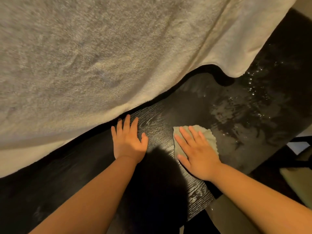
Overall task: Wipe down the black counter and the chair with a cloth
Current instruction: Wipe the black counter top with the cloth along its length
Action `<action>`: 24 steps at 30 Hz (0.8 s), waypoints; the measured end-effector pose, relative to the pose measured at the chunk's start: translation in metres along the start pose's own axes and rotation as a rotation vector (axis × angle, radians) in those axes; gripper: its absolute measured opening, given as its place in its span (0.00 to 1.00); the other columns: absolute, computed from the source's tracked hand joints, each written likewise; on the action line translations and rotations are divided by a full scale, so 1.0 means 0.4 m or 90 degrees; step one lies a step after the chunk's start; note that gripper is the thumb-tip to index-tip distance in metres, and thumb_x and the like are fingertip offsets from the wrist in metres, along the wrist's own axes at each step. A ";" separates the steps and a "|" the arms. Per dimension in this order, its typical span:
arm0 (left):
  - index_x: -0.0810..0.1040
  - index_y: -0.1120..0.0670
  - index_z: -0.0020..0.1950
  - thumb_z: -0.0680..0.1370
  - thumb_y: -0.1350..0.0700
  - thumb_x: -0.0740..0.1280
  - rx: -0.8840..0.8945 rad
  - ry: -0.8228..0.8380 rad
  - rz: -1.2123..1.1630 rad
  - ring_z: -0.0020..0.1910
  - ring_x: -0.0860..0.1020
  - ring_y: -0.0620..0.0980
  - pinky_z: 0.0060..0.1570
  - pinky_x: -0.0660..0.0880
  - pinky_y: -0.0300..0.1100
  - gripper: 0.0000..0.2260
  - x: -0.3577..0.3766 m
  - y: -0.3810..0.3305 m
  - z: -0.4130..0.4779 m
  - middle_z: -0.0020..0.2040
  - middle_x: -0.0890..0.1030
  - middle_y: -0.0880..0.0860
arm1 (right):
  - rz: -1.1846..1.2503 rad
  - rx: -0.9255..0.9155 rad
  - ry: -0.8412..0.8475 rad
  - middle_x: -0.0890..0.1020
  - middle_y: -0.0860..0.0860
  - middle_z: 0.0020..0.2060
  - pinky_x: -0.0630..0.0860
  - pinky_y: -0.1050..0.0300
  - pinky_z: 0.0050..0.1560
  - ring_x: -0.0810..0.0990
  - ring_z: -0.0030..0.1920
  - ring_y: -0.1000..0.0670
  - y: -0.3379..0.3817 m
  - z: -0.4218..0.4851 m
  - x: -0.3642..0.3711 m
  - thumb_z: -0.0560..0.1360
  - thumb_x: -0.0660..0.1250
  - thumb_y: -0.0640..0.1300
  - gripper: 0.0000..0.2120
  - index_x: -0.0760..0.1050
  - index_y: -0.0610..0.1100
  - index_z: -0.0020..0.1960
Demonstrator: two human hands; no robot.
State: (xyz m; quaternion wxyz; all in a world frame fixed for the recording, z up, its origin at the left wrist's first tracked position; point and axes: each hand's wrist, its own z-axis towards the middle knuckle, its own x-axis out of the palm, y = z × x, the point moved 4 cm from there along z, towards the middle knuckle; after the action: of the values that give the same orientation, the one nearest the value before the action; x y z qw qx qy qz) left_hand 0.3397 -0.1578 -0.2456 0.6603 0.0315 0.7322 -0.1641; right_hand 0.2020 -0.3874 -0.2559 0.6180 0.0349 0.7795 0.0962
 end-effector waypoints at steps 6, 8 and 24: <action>0.64 0.49 0.83 0.81 0.40 0.58 0.004 0.007 0.022 0.83 0.57 0.62 0.81 0.50 0.63 0.31 0.009 0.003 0.003 0.85 0.60 0.55 | 0.010 0.103 0.000 0.48 0.51 0.85 0.46 0.37 0.82 0.43 0.84 0.42 -0.167 0.132 -0.062 0.80 0.42 0.68 0.37 0.46 0.54 0.85; 0.64 0.48 0.83 0.81 0.40 0.57 0.003 0.009 0.030 0.83 0.57 0.61 0.82 0.50 0.63 0.31 0.010 0.004 0.002 0.85 0.59 0.55 | 0.041 0.181 -0.004 0.44 0.50 0.85 0.40 0.40 0.82 0.40 0.84 0.42 -0.142 0.142 -0.060 0.81 0.40 0.66 0.37 0.44 0.52 0.85; 0.59 0.47 0.85 0.80 0.39 0.54 0.121 0.127 0.037 0.85 0.49 0.60 0.82 0.47 0.63 0.33 0.037 -0.144 -0.105 0.86 0.53 0.55 | 0.047 0.232 -0.001 0.44 0.46 0.85 0.44 0.36 0.81 0.40 0.83 0.38 -0.149 -0.010 -0.019 0.80 0.38 0.66 0.38 0.44 0.49 0.85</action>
State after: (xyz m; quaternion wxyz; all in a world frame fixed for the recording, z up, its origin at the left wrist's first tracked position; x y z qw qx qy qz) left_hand 0.2825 -0.2030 -0.2455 0.5829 0.1312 0.7740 -0.2099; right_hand 0.2036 -0.4474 -0.2593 0.5981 0.1751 0.7817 -0.0240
